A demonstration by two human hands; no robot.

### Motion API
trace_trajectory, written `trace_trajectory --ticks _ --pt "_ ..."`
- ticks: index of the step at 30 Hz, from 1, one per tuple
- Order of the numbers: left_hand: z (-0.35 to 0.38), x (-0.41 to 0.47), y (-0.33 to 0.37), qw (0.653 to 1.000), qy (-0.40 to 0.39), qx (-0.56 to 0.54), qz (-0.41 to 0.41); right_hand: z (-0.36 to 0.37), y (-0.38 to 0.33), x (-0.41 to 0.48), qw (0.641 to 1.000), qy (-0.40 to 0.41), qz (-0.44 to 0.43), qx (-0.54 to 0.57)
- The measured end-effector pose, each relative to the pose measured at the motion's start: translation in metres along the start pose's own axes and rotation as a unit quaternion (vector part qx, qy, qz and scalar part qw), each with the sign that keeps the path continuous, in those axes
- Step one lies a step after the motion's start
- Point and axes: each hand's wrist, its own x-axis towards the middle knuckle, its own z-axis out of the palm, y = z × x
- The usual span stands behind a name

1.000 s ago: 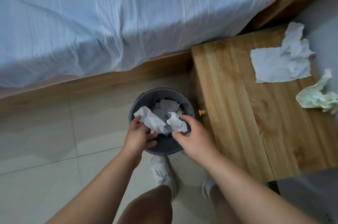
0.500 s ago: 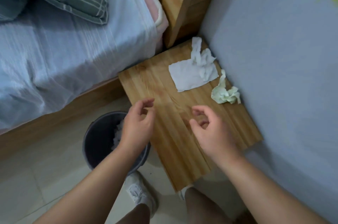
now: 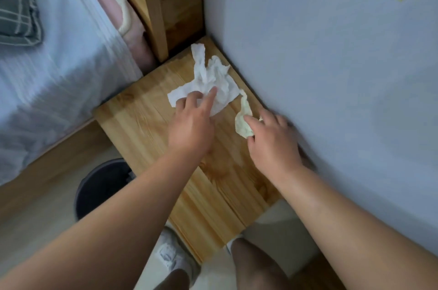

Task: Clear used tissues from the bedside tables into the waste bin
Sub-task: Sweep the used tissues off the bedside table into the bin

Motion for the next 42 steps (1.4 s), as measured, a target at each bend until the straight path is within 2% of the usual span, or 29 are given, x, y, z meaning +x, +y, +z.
trace_trajectory --ticks 3,7,11,15,21,27,33,35,38,40,42 --pt "0.006 -0.014 -0.011 0.998 0.027 -0.063 -0.003 0.007 0.006 -0.008 0.999 -0.020 0.015 0.045" --pt "0.002 -0.042 -0.029 0.984 -0.004 -0.166 -0.062 0.001 0.001 -0.024 0.995 -0.009 0.037 0.090" --pt "-0.017 -0.079 -0.041 0.933 -0.021 -0.332 -0.137 -0.011 -0.021 -0.043 0.987 0.013 0.064 0.150" --pt "-0.043 -0.123 -0.052 0.865 0.011 -0.470 -0.177 -0.020 -0.056 -0.060 0.971 0.041 0.087 0.218" --pt "-0.066 -0.186 -0.099 0.814 0.042 -0.532 -0.231 -0.029 -0.127 -0.088 0.951 0.050 0.025 0.303" --pt "-0.065 -0.235 -0.166 0.751 0.116 -0.570 -0.311 -0.003 -0.191 -0.111 0.948 -0.012 -0.039 0.315" --pt "-0.031 -0.262 -0.230 0.652 0.144 -0.590 -0.455 0.052 -0.241 -0.114 0.945 -0.142 -0.031 0.294" --pt "-0.018 -0.265 -0.248 0.593 0.131 -0.618 -0.500 0.074 -0.253 -0.111 0.951 -0.173 -0.033 0.256" --pt "-0.002 -0.265 -0.268 0.474 0.083 -0.692 -0.538 0.103 -0.267 -0.102 0.953 -0.224 -0.038 0.199" --pt "0.006 -0.267 -0.278 0.444 0.058 -0.717 -0.535 0.116 -0.271 -0.099 0.949 -0.244 -0.037 0.194" --pt "0.011 -0.268 -0.283 0.446 0.068 -0.711 -0.540 0.122 -0.270 -0.099 0.947 -0.250 -0.035 0.200"
